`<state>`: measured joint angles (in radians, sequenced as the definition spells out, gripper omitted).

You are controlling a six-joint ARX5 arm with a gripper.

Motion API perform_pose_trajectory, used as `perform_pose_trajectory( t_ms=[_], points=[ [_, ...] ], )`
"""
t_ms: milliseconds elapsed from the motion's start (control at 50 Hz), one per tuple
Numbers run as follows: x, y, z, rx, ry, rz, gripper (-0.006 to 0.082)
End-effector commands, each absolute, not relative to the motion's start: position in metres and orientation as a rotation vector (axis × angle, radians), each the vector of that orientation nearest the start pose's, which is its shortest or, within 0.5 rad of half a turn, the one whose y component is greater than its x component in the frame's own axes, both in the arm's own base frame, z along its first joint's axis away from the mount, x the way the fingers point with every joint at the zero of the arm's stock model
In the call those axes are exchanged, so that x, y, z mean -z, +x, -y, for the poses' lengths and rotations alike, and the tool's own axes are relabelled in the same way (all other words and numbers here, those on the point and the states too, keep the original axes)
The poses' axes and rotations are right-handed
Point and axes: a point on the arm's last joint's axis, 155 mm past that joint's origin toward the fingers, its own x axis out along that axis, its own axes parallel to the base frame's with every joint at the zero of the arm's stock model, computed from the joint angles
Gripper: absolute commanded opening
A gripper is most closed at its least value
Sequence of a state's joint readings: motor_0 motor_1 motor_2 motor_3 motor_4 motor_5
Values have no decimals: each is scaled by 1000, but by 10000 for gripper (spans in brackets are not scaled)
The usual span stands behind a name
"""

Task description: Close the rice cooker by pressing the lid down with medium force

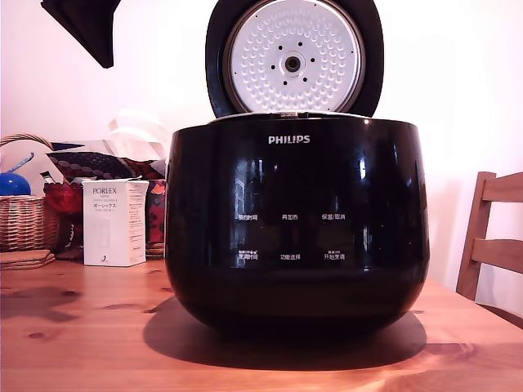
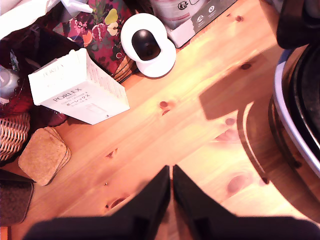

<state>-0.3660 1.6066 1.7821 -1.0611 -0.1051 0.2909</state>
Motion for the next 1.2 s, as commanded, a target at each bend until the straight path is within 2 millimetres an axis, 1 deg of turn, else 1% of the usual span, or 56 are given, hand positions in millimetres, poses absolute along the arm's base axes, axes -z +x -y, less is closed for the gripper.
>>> perform_pose_trajectory(
  t_ms=[0,180,280,380,520,640,860,1180],
  points=[
    [-281,406,116,326,452,-809,-21],
    [-285,410,118,324,449,-787,-21],
    [-292,418,120,322,451,-744,-21],
    [-307,431,124,322,464,-662,-21],
    [-333,449,130,313,468,-530,-21],
    [-353,458,143,352,460,-429,-21],
    [-379,462,167,450,425,-300,-21],
    [-422,464,188,525,378,-142,-21]
  ],
)
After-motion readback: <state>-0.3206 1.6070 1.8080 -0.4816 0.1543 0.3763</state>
